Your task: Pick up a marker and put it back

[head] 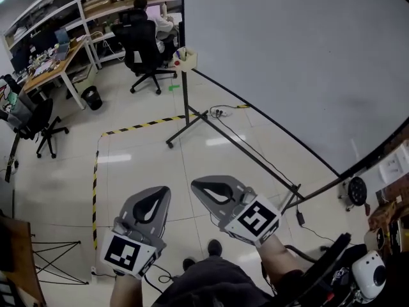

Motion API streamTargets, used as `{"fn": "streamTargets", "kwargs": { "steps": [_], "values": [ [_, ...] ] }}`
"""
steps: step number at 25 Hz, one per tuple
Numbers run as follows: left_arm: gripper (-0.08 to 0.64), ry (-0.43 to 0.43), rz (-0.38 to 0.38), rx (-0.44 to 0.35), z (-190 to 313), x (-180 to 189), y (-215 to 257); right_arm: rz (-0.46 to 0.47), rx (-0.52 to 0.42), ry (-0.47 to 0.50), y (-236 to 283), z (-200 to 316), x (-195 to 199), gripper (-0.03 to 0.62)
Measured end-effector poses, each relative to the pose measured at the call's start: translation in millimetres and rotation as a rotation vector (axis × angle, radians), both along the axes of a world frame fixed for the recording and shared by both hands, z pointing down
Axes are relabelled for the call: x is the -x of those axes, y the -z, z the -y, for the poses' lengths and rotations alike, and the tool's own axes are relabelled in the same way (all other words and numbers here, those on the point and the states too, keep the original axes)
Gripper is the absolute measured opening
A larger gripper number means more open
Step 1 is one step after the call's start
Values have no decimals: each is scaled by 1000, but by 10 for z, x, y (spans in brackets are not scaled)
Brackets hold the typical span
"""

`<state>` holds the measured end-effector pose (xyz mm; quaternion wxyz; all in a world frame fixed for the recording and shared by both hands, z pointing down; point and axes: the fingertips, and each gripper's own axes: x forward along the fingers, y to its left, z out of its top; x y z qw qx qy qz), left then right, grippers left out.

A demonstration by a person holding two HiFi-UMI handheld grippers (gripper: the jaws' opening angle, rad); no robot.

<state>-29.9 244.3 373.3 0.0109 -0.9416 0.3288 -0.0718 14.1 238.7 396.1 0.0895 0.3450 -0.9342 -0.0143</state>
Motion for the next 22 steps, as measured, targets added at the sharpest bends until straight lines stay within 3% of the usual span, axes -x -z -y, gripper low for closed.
{"fn": "streamTargets", "kwargs": {
  "steps": [9,19,22],
  "values": [
    [2,-30,-60,4,-441,494,-9,-51,-9,-29,58,-439,491,0],
    [2,-87,-114,26,-626,412,5,-65,11,-92,51,-677,448,0],
    [2,-93,-87,22,-634,382,-16,-74,6,-89,79,-688,407,0]
  ]
}}
